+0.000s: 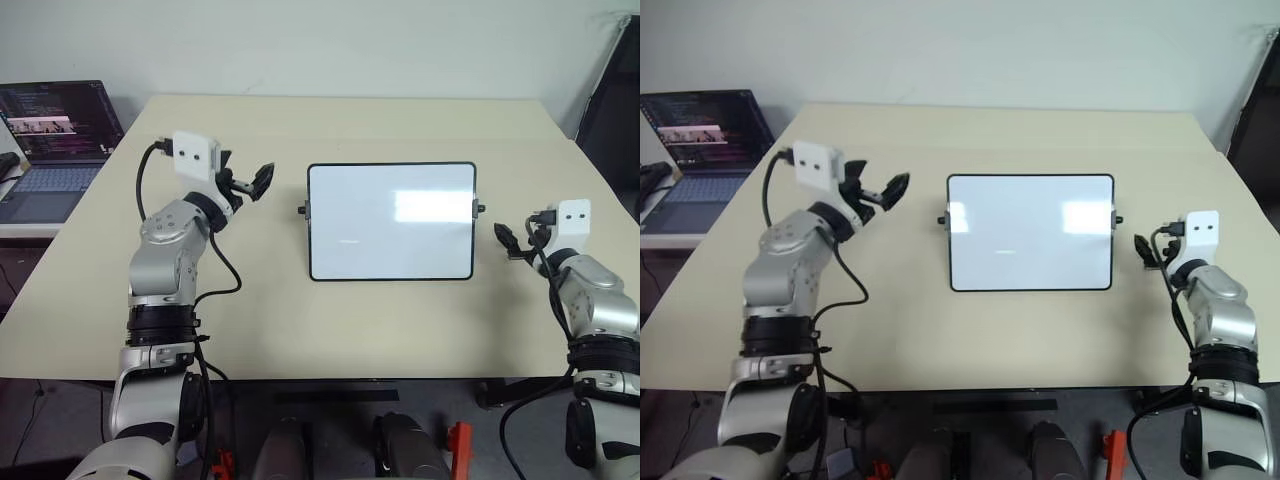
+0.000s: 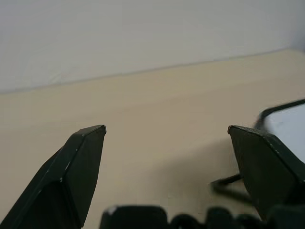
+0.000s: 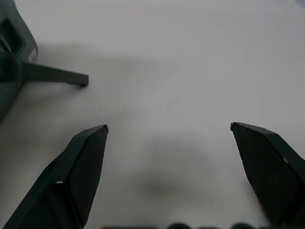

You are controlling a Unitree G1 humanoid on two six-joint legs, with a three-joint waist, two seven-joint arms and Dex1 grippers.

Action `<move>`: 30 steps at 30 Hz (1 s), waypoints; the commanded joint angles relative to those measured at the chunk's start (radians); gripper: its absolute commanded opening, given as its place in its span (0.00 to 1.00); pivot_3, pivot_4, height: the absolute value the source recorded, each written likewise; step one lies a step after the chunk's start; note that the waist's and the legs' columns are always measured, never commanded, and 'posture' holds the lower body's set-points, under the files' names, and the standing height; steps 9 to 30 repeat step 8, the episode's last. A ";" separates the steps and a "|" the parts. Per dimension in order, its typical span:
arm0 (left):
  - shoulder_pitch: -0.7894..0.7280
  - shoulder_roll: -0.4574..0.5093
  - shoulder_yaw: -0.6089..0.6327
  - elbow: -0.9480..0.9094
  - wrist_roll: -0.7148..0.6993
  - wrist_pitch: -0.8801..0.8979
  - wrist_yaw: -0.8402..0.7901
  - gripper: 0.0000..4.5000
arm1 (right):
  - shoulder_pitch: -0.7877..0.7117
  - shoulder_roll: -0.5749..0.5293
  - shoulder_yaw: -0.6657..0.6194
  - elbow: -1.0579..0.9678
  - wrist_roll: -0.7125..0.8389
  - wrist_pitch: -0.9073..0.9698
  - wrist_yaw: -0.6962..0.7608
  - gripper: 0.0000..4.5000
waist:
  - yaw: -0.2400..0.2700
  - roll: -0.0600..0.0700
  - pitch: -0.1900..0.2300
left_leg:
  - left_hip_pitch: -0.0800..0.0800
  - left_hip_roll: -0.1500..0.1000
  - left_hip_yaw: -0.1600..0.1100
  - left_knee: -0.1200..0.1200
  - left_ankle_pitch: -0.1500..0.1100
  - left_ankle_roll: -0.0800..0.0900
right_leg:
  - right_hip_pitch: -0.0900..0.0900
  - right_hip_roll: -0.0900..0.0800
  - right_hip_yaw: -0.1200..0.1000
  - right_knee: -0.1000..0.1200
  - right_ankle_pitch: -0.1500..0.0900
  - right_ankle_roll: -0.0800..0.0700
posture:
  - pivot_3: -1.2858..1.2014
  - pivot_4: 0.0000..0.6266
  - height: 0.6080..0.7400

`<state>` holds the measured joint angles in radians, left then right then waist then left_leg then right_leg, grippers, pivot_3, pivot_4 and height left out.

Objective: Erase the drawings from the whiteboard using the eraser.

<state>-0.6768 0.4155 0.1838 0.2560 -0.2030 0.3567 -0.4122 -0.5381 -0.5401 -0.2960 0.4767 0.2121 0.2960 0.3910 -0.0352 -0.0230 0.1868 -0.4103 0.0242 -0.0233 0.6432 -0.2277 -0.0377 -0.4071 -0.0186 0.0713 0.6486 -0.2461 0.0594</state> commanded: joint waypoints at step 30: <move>0.219 -0.009 -0.094 0.017 0.053 -0.049 -0.037 1.00 | -0.022 0.063 -0.002 0.057 0.006 -0.136 -0.024 1.00 | 0.002 0.000 0.000 | 0.001 0.001 0.000 0.000 0.000 0.000 | 0.000 0.001 0.000 0.002 0.000 -0.001 | 0.52 0.24 1.00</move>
